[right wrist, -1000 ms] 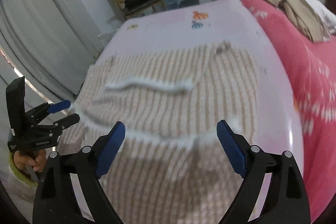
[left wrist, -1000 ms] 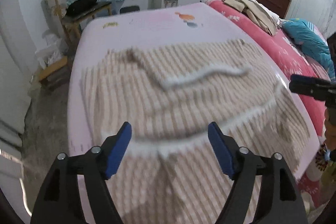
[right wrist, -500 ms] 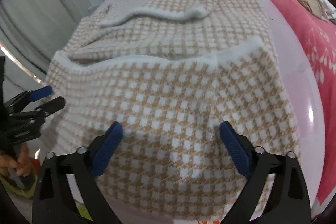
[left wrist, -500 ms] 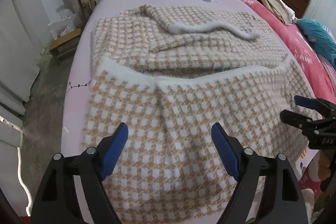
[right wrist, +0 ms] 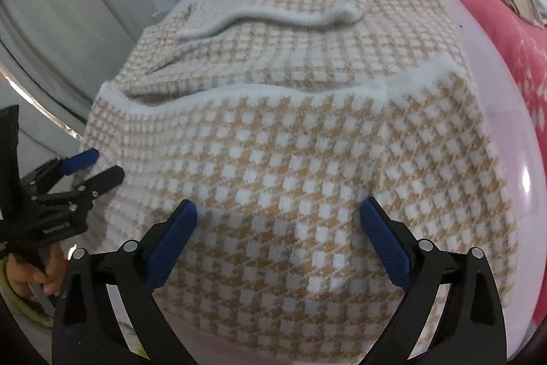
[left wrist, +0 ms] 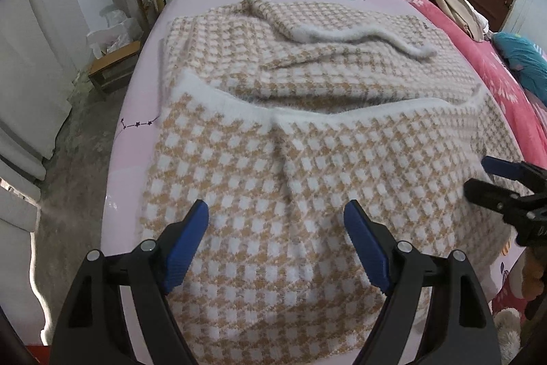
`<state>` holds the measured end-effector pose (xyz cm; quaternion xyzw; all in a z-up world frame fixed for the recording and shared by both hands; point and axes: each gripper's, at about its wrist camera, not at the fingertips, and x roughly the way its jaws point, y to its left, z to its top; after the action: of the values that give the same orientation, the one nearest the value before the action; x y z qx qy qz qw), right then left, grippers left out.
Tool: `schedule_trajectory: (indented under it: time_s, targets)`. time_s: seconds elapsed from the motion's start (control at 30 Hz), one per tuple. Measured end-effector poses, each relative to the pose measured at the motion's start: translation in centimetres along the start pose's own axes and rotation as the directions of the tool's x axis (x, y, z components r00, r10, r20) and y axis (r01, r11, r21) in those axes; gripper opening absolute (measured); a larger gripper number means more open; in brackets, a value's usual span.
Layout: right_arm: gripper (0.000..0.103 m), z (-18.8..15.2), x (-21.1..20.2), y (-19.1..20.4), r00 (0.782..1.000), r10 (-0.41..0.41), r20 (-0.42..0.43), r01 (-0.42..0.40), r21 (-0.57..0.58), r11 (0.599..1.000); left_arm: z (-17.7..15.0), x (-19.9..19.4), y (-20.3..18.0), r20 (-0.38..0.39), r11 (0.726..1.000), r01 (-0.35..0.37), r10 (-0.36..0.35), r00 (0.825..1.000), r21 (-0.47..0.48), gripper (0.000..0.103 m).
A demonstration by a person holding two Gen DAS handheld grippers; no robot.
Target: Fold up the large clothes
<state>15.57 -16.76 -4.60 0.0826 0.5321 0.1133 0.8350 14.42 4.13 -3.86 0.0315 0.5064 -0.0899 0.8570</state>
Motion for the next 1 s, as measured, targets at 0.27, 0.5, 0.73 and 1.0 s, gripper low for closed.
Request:
schedule_trajectory:
  time_s: [0.27,0.5,0.73,1.0]
  targets:
    - [0.093,0.2,-0.4,1.3,1.0,0.018,0.015,-0.017,-0.072,0.997,0.1,0.3,0.0,-0.001,1.0,-0.004,0.004,1.0,0.002,0.08]
    - [0.093,0.2,-0.8,1.0,1.0,0.02,0.023,-0.019,-0.057,0.998,0.2,0.4,0.1,-0.002,1.0,-0.002,0.002,1.0,0.001,0.079]
    - [0.094,0.1,0.8,1.1,1.0,0.016,0.0,-0.016,-0.058,0.998,0.2,0.4,0.1,-0.003,1.0,0.0,0.0,1.0,-0.002,0.08]
    - [0.094,0.4,1.0,1.3,1.0,0.018,0.002,-0.018,-0.06,0.998,-0.1,-0.8,0.6,0.054,1.0,0.029,-0.029,0.998,-0.011,0.08]
